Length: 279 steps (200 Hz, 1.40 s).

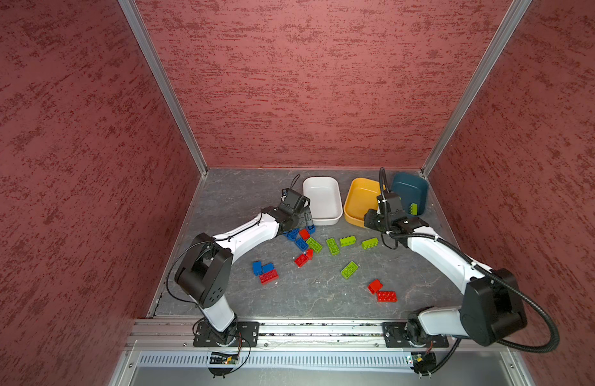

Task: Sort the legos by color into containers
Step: 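Carry the red brick into the yellow tub and release it, then grasp a blue brick with the left gripper while the right gripper lifts away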

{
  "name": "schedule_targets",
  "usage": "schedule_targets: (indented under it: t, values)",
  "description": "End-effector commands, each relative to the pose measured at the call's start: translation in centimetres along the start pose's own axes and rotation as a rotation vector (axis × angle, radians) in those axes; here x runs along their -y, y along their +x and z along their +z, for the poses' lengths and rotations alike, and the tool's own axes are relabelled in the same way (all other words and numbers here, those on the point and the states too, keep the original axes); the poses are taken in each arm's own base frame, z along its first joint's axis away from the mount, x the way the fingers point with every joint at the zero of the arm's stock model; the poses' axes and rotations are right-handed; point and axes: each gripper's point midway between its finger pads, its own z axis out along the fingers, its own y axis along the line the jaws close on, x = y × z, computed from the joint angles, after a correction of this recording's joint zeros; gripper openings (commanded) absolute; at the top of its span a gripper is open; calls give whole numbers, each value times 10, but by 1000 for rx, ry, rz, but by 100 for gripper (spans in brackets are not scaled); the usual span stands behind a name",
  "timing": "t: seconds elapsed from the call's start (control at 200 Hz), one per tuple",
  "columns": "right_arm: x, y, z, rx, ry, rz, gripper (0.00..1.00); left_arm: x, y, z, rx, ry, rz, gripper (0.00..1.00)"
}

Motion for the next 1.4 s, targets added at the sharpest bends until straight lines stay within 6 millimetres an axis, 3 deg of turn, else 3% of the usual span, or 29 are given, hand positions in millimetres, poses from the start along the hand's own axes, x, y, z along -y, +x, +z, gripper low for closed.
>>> schedule_targets:
  t: [0.0,0.396,0.496,0.541,0.721,0.962,1.072,1.107,1.257,1.392]
  values:
    - [-7,-24,17,24,-31,-75,29,10,-3,-7,-4,29,41,99]
    - [15,-70,99,-17,129,-171,31,21,14,-8,-54,42,111,99]
    - [9,-79,113,-28,132,-166,35,24,19,-6,-70,40,123,99]
    - [6,-83,113,-25,118,-156,42,26,21,-6,-77,34,129,99]
    - [-5,-95,81,50,63,-118,63,25,30,-2,-98,13,158,99]
    - [-4,-81,30,92,4,-80,86,31,34,11,-128,19,237,99]
    - [-5,-76,8,121,-32,-68,92,41,35,18,-122,71,362,99]
    - [-5,-75,1,136,-41,-60,98,43,34,20,-118,84,407,100]
    - [-4,-76,-29,219,-74,-13,99,50,40,30,-141,138,560,100]
    - [9,-75,-41,300,-55,69,99,50,35,40,-111,137,603,95]
